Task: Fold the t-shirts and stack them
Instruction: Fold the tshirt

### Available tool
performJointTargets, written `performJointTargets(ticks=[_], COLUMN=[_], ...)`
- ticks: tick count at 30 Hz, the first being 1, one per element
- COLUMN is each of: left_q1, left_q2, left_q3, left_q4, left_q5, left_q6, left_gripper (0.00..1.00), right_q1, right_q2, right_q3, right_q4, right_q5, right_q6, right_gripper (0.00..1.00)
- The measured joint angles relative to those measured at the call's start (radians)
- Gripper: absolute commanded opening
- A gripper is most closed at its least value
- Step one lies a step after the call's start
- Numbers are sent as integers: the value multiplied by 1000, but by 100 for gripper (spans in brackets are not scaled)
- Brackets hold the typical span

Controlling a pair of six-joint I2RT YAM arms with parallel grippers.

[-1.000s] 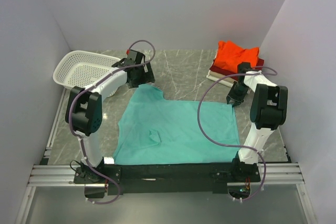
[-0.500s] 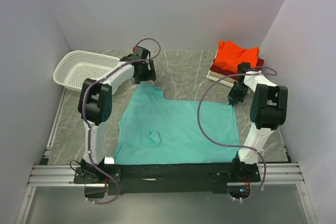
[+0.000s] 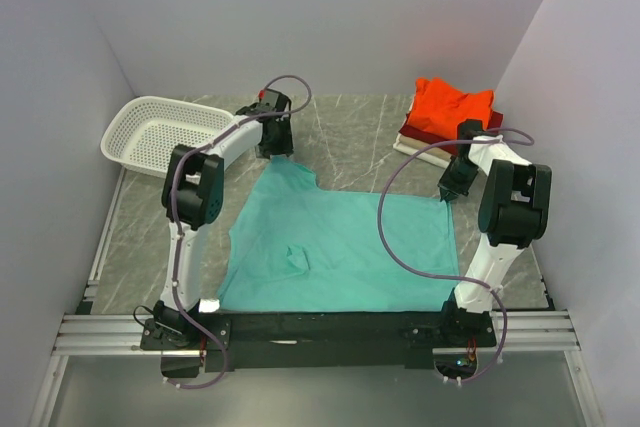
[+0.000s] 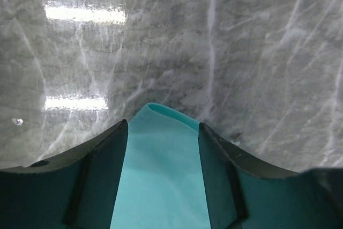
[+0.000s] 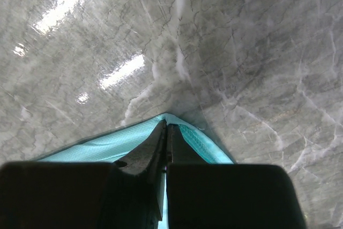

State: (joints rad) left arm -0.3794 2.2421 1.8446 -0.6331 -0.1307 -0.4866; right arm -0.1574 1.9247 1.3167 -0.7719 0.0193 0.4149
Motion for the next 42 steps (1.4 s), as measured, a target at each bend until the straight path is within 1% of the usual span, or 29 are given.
performJointTargets(ticks=[5, 8, 15, 20, 21, 23, 24, 26, 27, 29, 30, 35, 42], left_q1=[5, 6, 10, 11, 11, 11, 11, 12, 12, 12, 12, 15, 29], left_q2=[29, 36, 67, 78, 80, 82, 83, 85, 87, 92, 93, 101, 145], left_q3=[2, 3, 51, 65, 69, 71, 71, 73, 76, 83, 85, 103, 192], left_q4=[-8, -9, -16, -16, -16, -16, -16, -16, -16, -18, -18, -28, -45], left_q5=[-1, -2, -9, -16, -17, -17, -17, -18, -18, -18, -17, -16, -8], left_q6=[2, 3, 11, 23, 23, 25, 26, 29, 30, 32, 32, 33, 30], left_gripper=[59, 56, 52, 45, 39, 32, 24, 16, 11, 5, 0, 0, 0], right_q1=[-1, -1, -1, -3, -3, -3, -3, -4, -4, -4, -4, -4, -4], right_q2=[0, 0, 0, 0, 0, 0, 0, 0, 0, 0, 0, 4, 10], right_q3=[0, 0, 0, 0, 0, 0, 0, 1, 2, 10, 14, 57, 141], right_q4=[0, 0, 0, 0, 0, 1, 1, 0, 0, -2, -3, -18, -49], right_q5=[-1, -4, -9, -13, -13, -13, -13, -13, -13, -13, -13, -33, -43], right_q6=[0, 0, 0, 0, 0, 0, 1, 3, 4, 6, 7, 11, 14], right_gripper=[0, 0, 0, 0, 0, 0, 0, 0, 0, 0, 0, 0, 0])
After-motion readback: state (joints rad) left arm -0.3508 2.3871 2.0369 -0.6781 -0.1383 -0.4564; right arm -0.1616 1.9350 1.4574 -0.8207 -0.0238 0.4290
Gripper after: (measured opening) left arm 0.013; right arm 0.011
